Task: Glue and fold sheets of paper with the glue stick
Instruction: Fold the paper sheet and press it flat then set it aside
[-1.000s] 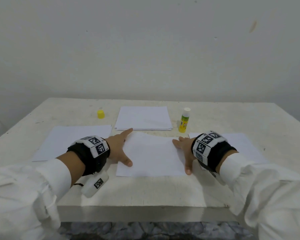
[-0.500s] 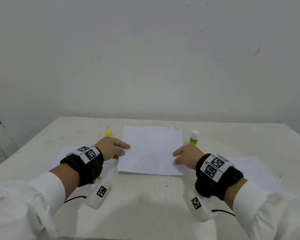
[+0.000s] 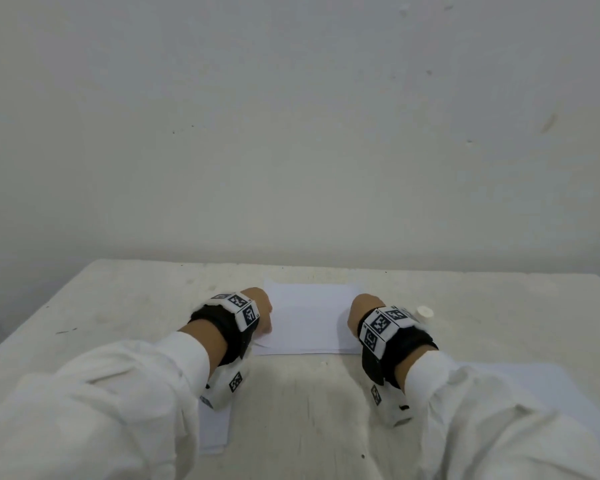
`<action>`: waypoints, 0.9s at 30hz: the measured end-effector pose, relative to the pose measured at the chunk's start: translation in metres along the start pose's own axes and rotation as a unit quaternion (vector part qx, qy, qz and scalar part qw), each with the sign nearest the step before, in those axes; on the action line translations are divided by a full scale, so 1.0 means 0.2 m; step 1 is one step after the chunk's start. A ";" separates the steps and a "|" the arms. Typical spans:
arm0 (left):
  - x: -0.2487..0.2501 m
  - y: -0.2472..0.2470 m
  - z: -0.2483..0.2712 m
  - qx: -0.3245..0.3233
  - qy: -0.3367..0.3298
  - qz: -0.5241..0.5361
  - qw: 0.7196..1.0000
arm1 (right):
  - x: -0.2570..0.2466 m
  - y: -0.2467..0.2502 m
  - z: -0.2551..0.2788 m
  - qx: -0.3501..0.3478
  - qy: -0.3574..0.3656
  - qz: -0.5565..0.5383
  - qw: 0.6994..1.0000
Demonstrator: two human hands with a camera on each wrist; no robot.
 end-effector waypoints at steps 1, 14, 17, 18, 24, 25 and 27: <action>0.00 -0.01 -0.01 -0.012 0.005 -0.011 1.000 | 0.01 -0.02 -0.10 -0.004 -0.012 0.018 1.000; 0.27 -0.10 0.22 0.016 -0.068 -0.102 0.992 | 0.12 -0.06 0.40 0.023 0.108 0.030 0.993; 0.48 -0.22 0.34 -0.030 -0.141 -0.095 0.985 | 0.37 -0.14 0.54 -0.010 0.093 0.038 0.995; 0.56 -0.26 0.39 -0.035 -0.168 -0.087 0.981 | 0.48 -0.16 0.58 -0.015 0.075 0.019 0.997; 1.05 -0.47 0.53 -0.028 -0.261 -0.109 0.959 | 1.14 -0.17 0.69 -0.027 -0.071 0.031 0.997; 1.12 -0.51 0.53 -0.035 -0.258 -0.122 0.958 | 1.21 -0.19 0.69 -0.044 -0.081 0.035 0.995; 1.21 -0.57 0.50 -0.050 -0.238 -0.154 0.958 | 1.30 -0.24 0.67 -0.076 -0.085 0.048 0.992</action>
Point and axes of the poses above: each hand's wrist, its own z-axis away from the middle knuckle, its own y-axis out of the back of the hand, x = y × z, the point moved 4 cm from there along -z, towards the middle knuckle, and after that the axes turned 7 degrees about -x, right-handed, at the moved point
